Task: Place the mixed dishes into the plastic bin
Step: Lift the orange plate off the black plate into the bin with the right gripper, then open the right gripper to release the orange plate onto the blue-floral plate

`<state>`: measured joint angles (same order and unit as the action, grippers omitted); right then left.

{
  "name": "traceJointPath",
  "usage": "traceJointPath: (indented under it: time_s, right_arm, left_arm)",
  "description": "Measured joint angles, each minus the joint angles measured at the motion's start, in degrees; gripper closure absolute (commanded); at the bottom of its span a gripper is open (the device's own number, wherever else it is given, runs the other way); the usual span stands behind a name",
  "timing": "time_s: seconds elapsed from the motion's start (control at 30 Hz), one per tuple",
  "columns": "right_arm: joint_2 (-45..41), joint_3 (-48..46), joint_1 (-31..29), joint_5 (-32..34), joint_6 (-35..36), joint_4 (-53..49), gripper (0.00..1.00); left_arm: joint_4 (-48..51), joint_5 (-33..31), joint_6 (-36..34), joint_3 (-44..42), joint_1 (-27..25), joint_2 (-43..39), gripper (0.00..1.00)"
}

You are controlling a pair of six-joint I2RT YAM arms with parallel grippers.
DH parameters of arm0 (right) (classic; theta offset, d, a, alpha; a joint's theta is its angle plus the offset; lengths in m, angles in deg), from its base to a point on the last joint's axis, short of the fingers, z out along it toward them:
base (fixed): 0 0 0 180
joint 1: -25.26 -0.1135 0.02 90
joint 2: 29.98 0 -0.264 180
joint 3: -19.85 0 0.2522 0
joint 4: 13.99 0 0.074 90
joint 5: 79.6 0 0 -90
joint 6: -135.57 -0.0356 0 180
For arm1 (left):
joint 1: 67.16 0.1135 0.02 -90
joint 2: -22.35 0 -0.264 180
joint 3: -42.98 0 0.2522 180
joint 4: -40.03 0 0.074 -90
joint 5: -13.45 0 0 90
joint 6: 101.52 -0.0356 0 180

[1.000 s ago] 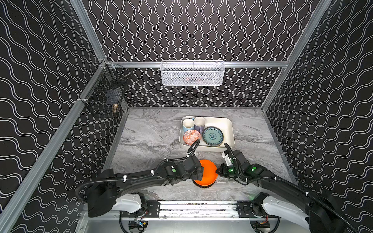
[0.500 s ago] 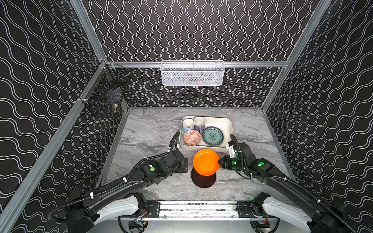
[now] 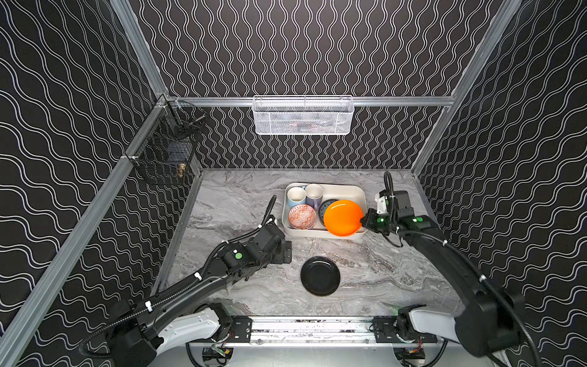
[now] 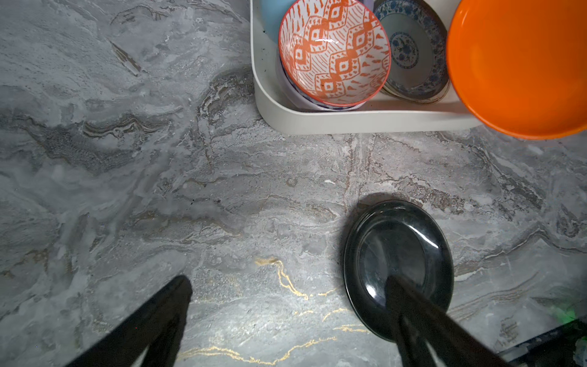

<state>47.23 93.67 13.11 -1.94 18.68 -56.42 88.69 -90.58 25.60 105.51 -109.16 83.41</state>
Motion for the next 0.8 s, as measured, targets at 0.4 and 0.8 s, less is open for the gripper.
traceJointPath:
  time_s: [0.4,0.8]
  right_arm:
    - [22.95,13.60,1.97,-2.49,2.49,2.19,1.00]
    - [30.67,15.98,2.40,-4.57,2.97,2.95,0.87]
  left_arm:
    - [-3.28,5.42,-2.95,-0.57,6.14,2.62,0.01]
    - [-5.40,10.91,-4.02,-1.20,9.75,4.61,0.01]
